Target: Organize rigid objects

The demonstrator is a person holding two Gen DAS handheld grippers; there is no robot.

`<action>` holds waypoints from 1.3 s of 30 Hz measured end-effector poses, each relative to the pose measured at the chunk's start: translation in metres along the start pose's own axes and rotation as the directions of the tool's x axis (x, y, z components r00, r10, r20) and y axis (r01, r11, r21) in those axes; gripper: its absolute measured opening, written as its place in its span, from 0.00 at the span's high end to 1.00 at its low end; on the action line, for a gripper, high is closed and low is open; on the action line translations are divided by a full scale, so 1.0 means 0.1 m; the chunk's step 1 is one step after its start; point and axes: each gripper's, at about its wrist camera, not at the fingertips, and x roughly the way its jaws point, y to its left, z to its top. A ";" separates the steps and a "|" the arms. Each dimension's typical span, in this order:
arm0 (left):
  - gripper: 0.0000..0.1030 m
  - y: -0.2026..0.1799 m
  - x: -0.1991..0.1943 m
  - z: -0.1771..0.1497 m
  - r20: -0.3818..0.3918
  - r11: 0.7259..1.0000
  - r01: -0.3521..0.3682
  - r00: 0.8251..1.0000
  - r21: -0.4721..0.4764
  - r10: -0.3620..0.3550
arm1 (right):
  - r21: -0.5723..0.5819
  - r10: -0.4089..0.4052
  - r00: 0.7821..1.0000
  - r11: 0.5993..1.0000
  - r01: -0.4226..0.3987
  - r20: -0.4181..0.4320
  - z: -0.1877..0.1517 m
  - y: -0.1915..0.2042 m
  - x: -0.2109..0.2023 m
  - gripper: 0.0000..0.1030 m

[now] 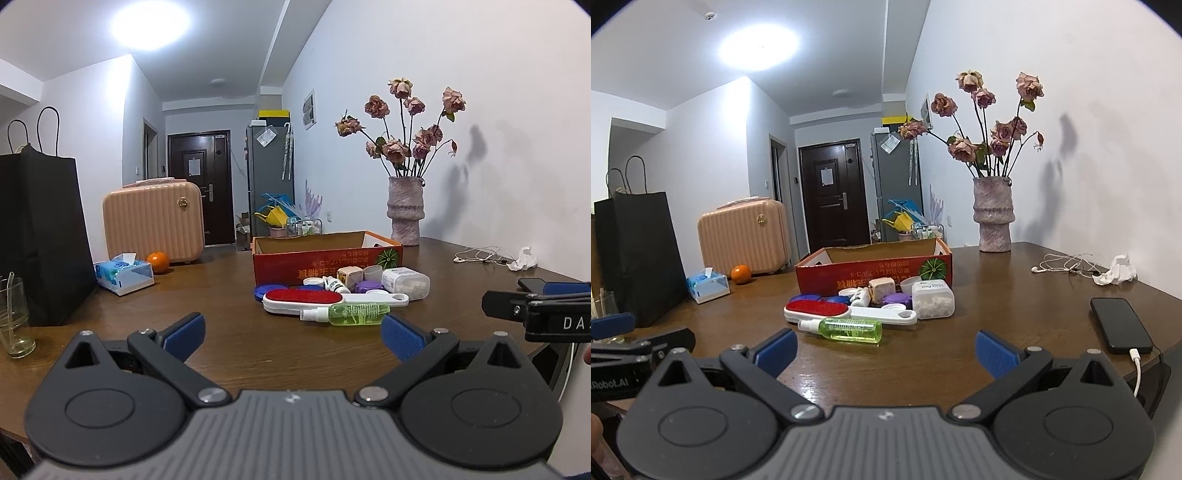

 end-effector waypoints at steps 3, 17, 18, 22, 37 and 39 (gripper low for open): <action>0.00 -0.01 0.03 0.01 0.004 1.000 -0.001 1.000 0.007 0.001 | 0.007 0.007 1.000 1.000 -0.007 0.002 0.02 0.01 -0.01 0.00; 0.00 0.03 0.09 0.04 -0.009 1.000 -0.020 1.000 -0.021 0.019 | 0.004 0.022 1.000 1.000 -0.022 -0.014 -0.04 0.05 0.01 0.00; 0.00 0.02 0.10 0.04 -0.013 0.999 -0.022 1.000 -0.024 0.021 | 0.004 0.018 1.000 1.000 -0.018 -0.019 -0.05 0.04 0.01 0.00; 0.00 -0.01 0.15 0.02 -0.032 1.000 -0.021 0.999 -0.017 0.020 | 0.049 0.002 0.999 0.999 0.000 -0.035 -0.06 -0.06 0.05 0.00; 0.00 -0.04 0.16 0.06 -0.026 1.000 -0.030 0.999 0.003 0.030 | 0.058 -0.001 1.000 0.998 0.003 -0.024 -0.05 -0.11 0.04 0.00; 0.00 -0.04 0.18 0.07 -0.025 1.000 -0.028 0.999 0.009 0.029 | 0.054 -0.007 1.000 0.999 0.008 -0.019 -0.03 -0.11 0.06 0.00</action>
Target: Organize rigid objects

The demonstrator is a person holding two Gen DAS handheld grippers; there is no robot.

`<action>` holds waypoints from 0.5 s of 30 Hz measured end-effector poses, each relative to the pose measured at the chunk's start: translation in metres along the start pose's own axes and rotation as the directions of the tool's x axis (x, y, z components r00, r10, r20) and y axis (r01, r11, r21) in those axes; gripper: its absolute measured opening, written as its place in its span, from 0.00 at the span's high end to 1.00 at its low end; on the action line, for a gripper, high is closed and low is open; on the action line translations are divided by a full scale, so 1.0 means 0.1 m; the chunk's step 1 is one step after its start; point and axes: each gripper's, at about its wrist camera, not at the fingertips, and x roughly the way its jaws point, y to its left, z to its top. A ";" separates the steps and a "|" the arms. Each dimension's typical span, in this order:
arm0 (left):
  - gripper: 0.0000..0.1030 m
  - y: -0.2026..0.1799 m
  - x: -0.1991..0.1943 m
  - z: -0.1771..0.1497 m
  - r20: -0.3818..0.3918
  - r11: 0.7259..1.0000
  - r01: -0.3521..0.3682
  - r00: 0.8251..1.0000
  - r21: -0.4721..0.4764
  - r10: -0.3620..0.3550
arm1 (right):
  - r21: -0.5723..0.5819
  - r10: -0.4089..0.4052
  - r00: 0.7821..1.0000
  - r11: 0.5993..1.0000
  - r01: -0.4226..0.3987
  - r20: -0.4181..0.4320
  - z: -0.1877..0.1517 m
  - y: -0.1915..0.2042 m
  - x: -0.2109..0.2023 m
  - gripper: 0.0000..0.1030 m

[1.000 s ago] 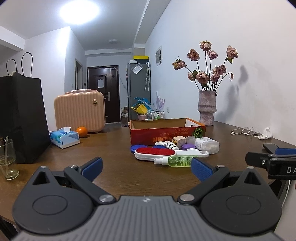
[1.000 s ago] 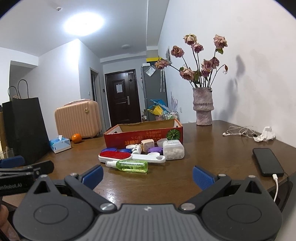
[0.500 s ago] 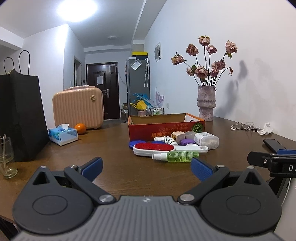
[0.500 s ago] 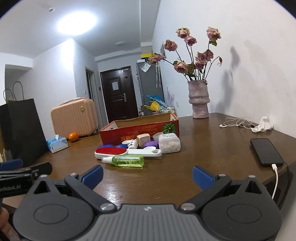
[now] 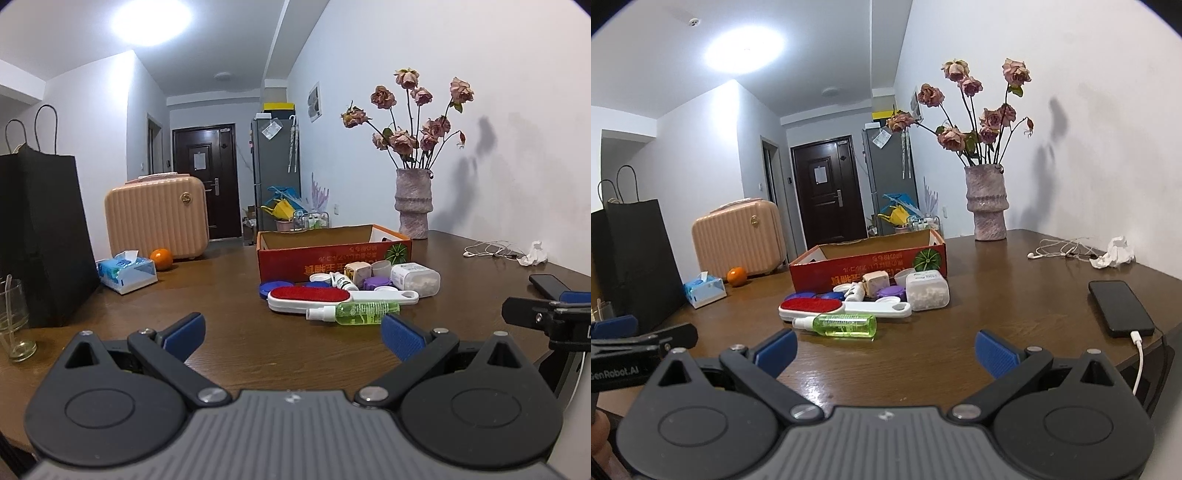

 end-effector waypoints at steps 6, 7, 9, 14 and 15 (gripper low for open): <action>0.00 0.05 0.28 -0.02 -0.030 1.000 0.015 0.999 -0.009 -0.015 | -0.110 0.018 1.000 0.994 -0.019 -0.015 0.11 0.06 0.31 0.00; 0.00 0.08 0.36 -0.02 -0.051 0.999 0.025 0.998 -0.022 -0.026 | -0.133 0.029 0.999 0.991 -0.032 -0.022 0.14 0.07 0.40 0.00; 0.00 0.16 0.57 -0.03 -0.112 0.997 0.050 0.992 -0.059 -0.056 | -0.179 0.045 0.998 0.982 -0.053 -0.047 0.19 0.09 0.64 0.00; 0.00 0.28 1.08 0.05 -0.202 0.989 0.103 0.972 -0.109 -0.123 | -0.297 0.103 0.988 0.946 -0.132 -0.112 0.34 0.18 1.35 0.05; 0.00 0.30 1.21 0.09 -0.212 0.987 0.108 0.968 -0.119 -0.131 | -0.312 0.116 0.984 0.938 -0.154 -0.138 0.38 0.22 1.50 0.09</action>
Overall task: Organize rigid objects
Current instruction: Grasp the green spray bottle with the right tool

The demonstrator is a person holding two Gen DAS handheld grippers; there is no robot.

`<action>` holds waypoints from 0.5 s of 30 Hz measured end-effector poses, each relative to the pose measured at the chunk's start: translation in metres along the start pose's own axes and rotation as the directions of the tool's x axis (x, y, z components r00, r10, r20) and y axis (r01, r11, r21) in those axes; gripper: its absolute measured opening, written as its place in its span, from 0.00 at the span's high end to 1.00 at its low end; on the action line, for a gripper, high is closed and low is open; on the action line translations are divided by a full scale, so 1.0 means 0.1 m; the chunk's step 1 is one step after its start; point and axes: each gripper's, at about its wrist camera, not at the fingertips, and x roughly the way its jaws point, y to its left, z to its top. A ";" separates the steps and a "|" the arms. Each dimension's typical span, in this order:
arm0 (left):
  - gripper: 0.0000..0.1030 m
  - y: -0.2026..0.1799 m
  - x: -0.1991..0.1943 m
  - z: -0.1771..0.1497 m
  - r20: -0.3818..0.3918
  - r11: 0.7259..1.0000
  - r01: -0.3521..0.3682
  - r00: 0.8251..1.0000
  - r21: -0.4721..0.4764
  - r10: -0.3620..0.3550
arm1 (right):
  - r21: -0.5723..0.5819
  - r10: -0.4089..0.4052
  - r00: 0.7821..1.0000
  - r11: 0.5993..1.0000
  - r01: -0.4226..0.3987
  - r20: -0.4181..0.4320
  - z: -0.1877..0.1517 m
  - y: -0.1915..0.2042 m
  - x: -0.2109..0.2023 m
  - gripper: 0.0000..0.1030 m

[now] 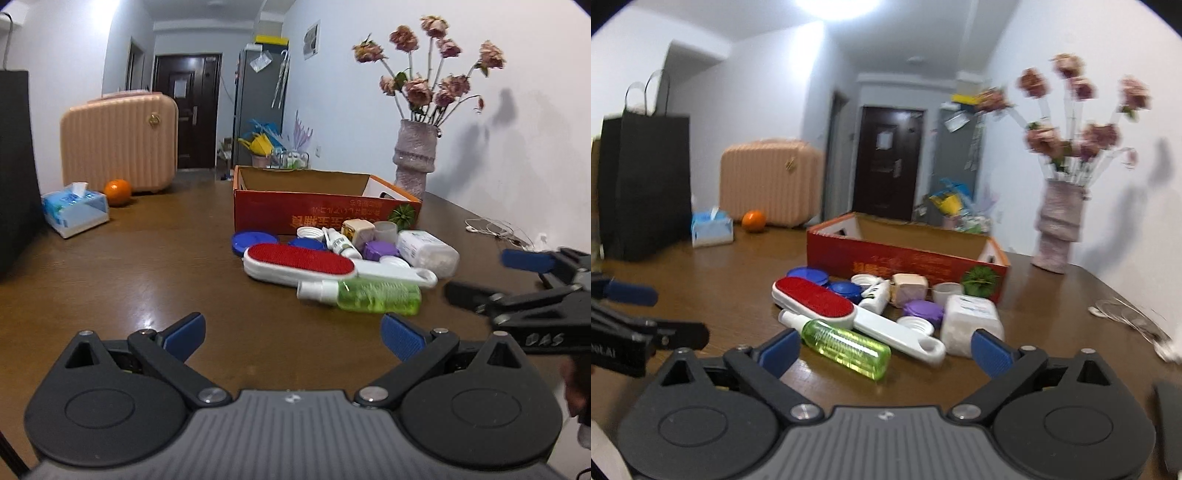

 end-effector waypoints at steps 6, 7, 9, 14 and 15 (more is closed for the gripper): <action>0.00 0.18 0.39 0.30 0.022 0.996 -0.079 0.997 -0.037 0.080 | -0.195 0.199 0.970 0.955 -0.223 -0.137 0.28 0.17 0.80 0.24; 0.00 0.21 0.45 0.33 0.016 0.995 -0.088 0.996 -0.042 0.089 | -0.216 0.220 0.962 0.943 -0.253 -0.164 0.29 0.22 0.92 0.31; 0.00 0.25 0.53 0.38 0.004 0.994 -0.099 0.995 -0.042 0.099 | -0.202 0.246 0.949 0.937 -0.285 -0.199 0.28 0.25 1.10 0.40; 0.00 0.27 0.64 0.39 -0.020 0.992 -0.117 0.993 -0.039 0.116 | -0.125 0.292 0.919 0.934 -0.334 -0.266 0.19 0.24 1.18 0.61; 0.00 0.26 0.67 0.39 -0.026 0.993 -0.111 0.994 -0.038 0.110 | -0.137 0.294 0.916 0.931 -0.339 -0.272 0.17 0.24 1.13 0.63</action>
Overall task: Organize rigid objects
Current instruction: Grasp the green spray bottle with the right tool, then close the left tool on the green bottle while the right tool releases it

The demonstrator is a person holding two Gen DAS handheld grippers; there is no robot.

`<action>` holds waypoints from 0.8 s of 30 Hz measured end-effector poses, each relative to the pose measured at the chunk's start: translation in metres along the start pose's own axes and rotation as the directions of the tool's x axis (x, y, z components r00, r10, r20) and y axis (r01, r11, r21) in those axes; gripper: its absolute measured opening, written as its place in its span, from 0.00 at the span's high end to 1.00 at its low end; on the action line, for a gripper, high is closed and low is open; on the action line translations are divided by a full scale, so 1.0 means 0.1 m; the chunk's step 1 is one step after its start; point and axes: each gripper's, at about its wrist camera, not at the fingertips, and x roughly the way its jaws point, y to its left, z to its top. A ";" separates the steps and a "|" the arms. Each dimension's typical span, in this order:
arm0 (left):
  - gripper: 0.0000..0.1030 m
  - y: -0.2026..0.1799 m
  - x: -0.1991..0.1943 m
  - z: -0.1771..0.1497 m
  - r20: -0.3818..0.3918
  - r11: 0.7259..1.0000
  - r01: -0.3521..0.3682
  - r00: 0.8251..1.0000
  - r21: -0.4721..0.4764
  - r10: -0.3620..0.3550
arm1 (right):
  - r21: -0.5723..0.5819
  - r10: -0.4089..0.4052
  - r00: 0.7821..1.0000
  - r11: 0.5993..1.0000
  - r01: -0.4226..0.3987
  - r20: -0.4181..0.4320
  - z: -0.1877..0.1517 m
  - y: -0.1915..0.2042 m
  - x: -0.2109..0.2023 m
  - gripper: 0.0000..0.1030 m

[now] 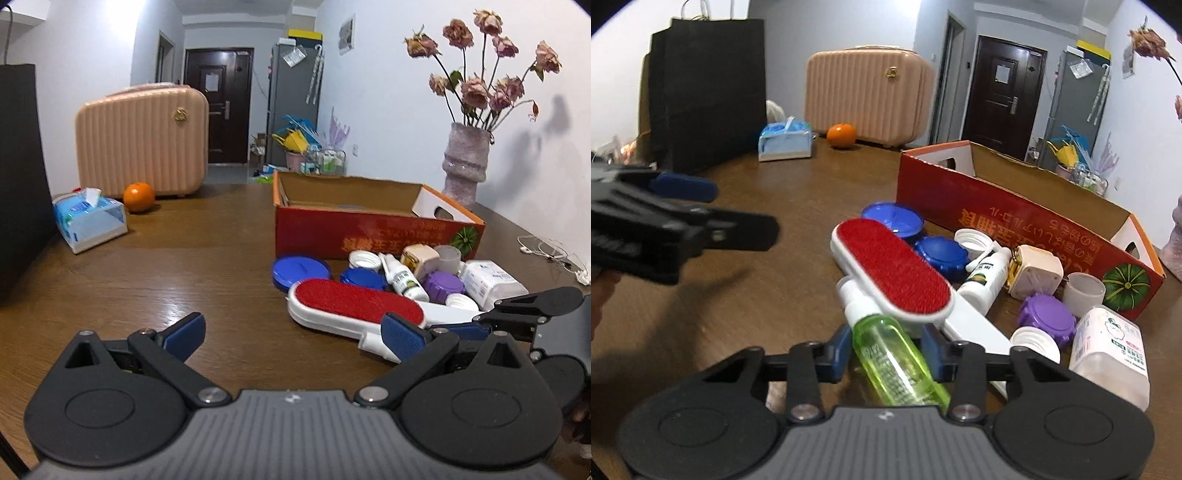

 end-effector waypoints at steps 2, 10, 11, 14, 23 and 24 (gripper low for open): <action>0.00 -0.05 0.02 -0.01 -0.019 1.000 0.012 1.000 -0.002 -0.012 | 0.016 0.017 1.000 1.000 -0.017 -0.007 -0.06 0.00 -0.09 0.67; 0.00 -0.52 -0.10 -0.17 -0.058 0.994 0.099 0.994 0.048 -0.096 | 0.278 -0.099 0.995 0.956 0.091 0.015 -0.48 -0.27 -0.67 0.69; 0.00 -0.59 -0.11 -0.20 -0.071 0.993 0.109 0.992 0.051 -0.106 | 0.300 -0.112 0.994 0.948 0.104 0.009 -0.56 -0.27 -0.72 0.69; 0.03 -0.76 -0.11 -0.29 -0.138 0.987 0.160 0.978 0.020 -0.156 | 0.333 -0.151 0.988 0.934 0.129 0.042 -0.68 -0.30 -0.83 0.69; 0.06 -1.24 -0.06 -0.19 -0.218 0.948 0.307 0.922 -0.085 -0.319 | 0.473 -0.232 0.965 0.869 0.148 0.123 -1.10 -0.62 -1.39 0.48; 0.11 -1.33 -0.02 -0.17 -0.226 0.942 0.325 0.915 -0.083 -0.335 | 0.493 -0.246 0.961 0.856 0.155 0.125 -1.14 -0.68 -1.43 0.48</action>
